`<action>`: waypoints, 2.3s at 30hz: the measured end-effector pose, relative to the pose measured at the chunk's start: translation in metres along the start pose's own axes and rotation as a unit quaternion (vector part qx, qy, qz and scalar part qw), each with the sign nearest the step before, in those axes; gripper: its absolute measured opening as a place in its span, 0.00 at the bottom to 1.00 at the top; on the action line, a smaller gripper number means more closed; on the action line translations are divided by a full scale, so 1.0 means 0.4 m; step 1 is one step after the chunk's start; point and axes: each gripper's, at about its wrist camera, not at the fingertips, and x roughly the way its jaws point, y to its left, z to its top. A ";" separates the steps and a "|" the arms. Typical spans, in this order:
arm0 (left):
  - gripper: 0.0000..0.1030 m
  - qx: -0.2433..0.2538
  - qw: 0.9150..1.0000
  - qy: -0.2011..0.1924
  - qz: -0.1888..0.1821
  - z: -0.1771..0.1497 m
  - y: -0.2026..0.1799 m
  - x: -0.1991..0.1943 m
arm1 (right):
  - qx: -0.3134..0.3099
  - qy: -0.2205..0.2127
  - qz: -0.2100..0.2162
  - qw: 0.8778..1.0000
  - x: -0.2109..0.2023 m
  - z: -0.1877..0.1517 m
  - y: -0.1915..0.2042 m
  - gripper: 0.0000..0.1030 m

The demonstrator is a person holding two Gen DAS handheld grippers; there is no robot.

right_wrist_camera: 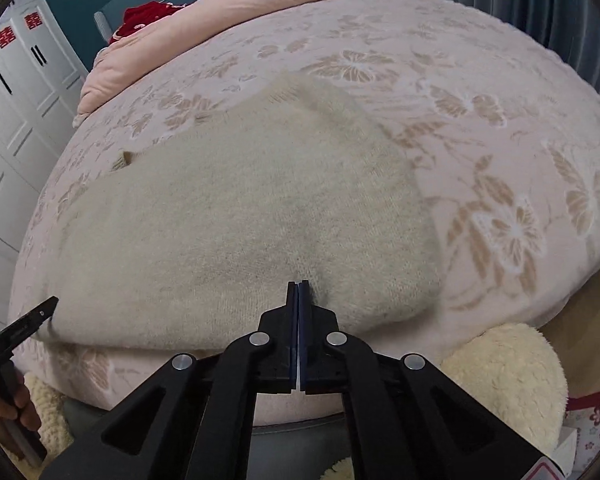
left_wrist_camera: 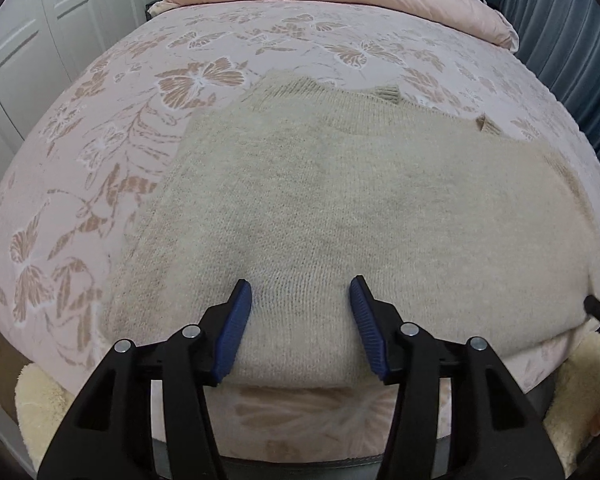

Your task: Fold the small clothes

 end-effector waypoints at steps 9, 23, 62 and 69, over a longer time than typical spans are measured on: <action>0.56 -0.018 0.999 0.026 0.003 -0.007 0.009 0.009 | -0.127 0.037 0.134 0.982 0.103 0.109 0.420 0.05; 0.58 -0.021 0.999 0.019 -0.020 0.094 -0.006 -0.018 | -0.152 0.072 0.135 0.976 0.234 0.195 0.499 0.00; 0.09 -0.134 0.990 -0.004 -0.047 0.406 0.184 0.151 | 0.033 -0.052 0.075 0.995 0.177 0.445 -0.070 0.07; 0.24 -0.128 0.991 0.030 -0.025 0.363 0.184 0.187 | 0.051 -0.048 0.043 0.997 0.150 0.398 -0.076 0.21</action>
